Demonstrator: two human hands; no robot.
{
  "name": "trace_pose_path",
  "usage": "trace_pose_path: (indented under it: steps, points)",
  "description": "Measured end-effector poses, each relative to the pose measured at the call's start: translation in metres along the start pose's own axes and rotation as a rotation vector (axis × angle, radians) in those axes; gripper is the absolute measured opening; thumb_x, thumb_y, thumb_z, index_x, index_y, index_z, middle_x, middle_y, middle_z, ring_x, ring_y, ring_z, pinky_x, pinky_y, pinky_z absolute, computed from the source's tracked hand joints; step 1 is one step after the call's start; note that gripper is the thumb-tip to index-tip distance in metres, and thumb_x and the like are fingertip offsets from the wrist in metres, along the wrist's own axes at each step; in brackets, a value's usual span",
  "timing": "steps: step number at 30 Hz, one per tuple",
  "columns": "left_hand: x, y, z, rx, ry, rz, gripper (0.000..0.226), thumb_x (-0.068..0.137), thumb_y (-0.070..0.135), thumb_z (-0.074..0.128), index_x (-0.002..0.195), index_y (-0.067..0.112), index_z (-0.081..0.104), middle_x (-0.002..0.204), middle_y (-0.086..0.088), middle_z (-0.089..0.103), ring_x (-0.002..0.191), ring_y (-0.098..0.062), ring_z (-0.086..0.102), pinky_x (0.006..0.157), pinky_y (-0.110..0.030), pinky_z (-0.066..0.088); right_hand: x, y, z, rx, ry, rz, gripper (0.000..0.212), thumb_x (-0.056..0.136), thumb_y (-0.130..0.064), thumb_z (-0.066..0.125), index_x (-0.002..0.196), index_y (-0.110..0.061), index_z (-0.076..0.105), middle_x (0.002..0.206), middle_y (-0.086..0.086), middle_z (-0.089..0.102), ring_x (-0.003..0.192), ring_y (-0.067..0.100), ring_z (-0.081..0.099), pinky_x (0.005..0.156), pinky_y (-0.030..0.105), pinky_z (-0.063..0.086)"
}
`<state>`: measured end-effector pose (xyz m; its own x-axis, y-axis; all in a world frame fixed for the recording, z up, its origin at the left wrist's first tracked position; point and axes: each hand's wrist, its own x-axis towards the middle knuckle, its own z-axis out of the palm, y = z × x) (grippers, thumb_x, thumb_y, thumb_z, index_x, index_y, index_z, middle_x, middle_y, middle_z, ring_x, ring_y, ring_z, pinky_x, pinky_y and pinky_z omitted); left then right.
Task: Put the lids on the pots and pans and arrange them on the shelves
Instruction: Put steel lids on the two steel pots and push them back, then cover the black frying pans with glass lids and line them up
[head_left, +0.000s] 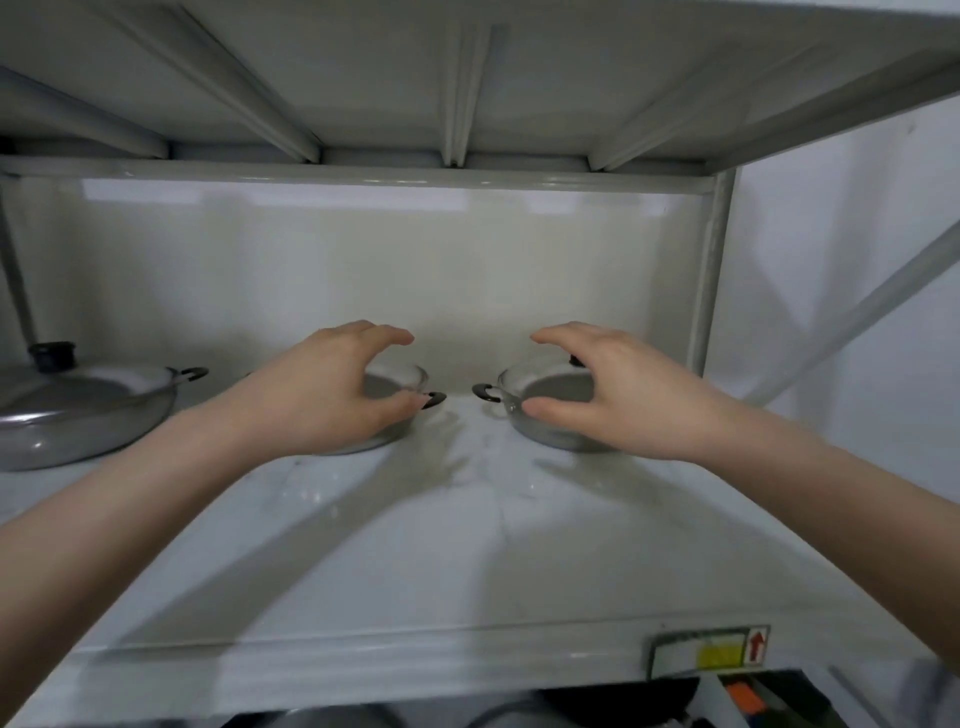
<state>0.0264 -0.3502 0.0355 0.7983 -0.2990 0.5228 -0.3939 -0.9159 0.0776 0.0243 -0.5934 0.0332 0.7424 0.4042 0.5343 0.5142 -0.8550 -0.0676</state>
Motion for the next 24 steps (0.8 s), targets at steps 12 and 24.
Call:
trace_pose_path:
  steps: [12, 24]
  points:
    - [-0.145, -0.025, -0.052, 0.050, 0.035, -0.192, 0.064, 0.082, 0.049, 0.060, 0.138, 0.025, 0.042, 0.142, 0.004, 0.048, 0.130, -0.016, 0.044, 0.106, -0.027, 0.033, -0.035, -0.120, 0.009, 0.067, -0.049, -0.157, 0.067, 0.084, -0.048, 0.059, 0.141, -0.021, 0.036, 0.145, -0.004, 0.042, 0.129, 0.014, 0.042, 0.102, 0.026, 0.033]
    - [-0.298, -0.099, -0.116, 0.104, -0.027, -0.416, 0.062, 0.083, 0.049, 0.058, 0.138, 0.030, 0.039, 0.143, 0.011, 0.044, 0.120, -0.009, 0.048, 0.100, -0.019, 0.031, -0.055, -0.269, 0.055, 0.180, -0.158, -0.303, 0.074, 0.084, -0.053, 0.054, 0.146, -0.024, 0.025, 0.153, -0.008, 0.029, 0.140, 0.009, 0.026, 0.112, 0.023, 0.022]
